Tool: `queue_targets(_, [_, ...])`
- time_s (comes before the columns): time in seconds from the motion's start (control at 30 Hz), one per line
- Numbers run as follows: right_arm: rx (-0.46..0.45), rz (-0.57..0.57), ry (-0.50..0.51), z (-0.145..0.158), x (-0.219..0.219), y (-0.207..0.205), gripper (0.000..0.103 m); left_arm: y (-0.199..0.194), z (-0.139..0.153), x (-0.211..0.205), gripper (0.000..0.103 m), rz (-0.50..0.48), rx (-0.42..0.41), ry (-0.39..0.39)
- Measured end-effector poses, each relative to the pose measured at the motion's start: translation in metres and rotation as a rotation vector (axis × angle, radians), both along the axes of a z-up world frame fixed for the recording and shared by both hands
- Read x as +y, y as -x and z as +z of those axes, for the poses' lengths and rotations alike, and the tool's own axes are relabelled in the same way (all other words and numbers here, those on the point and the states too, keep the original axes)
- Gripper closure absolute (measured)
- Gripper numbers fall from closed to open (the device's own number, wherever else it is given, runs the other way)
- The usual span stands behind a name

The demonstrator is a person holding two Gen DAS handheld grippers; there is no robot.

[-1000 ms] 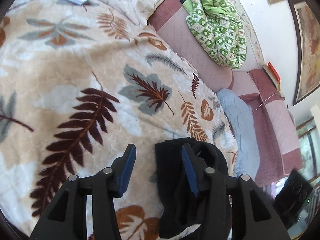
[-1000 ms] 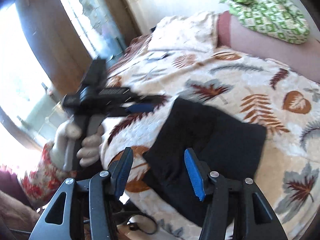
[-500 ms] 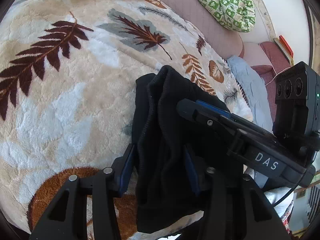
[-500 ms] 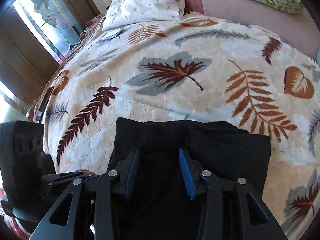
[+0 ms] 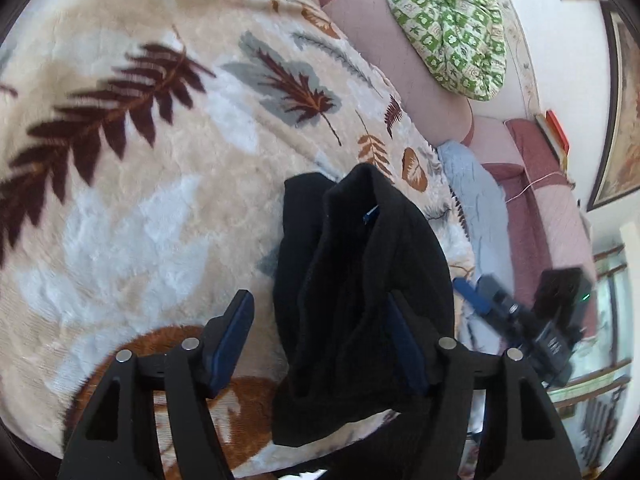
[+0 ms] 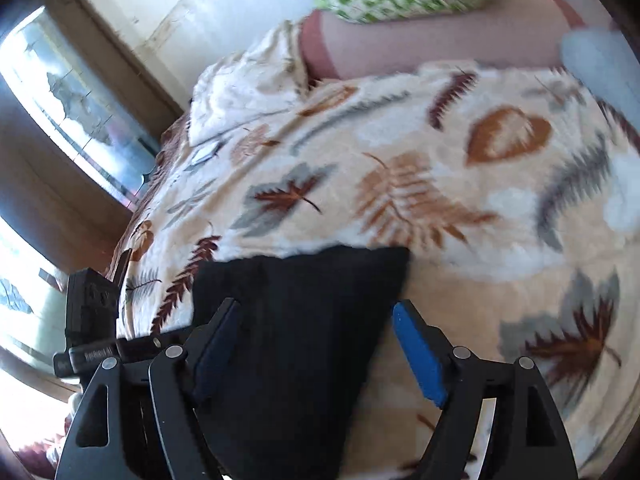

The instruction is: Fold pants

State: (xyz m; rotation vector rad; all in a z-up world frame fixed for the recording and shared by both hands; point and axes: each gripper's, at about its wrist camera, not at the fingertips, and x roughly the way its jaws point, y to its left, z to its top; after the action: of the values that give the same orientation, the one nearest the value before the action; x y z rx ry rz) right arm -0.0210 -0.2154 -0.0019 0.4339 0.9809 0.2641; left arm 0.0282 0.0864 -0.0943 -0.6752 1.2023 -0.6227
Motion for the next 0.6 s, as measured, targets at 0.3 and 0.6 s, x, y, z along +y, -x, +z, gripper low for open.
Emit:
queue_targets(0.3, [0.125, -0.012, -0.343, -0.068, -0.019, 0.005, 0.02, 0.002, -0.003, -0.032, 0.007, -0.083, -0.059, -0.009])
queue_targets(0.6, [0.113, 0.05, -0.377, -0.068, 0.014, -0.005, 0.054, 0.005, 0.006, -0.052, 0.055, -0.12, -0.101, -0.099])
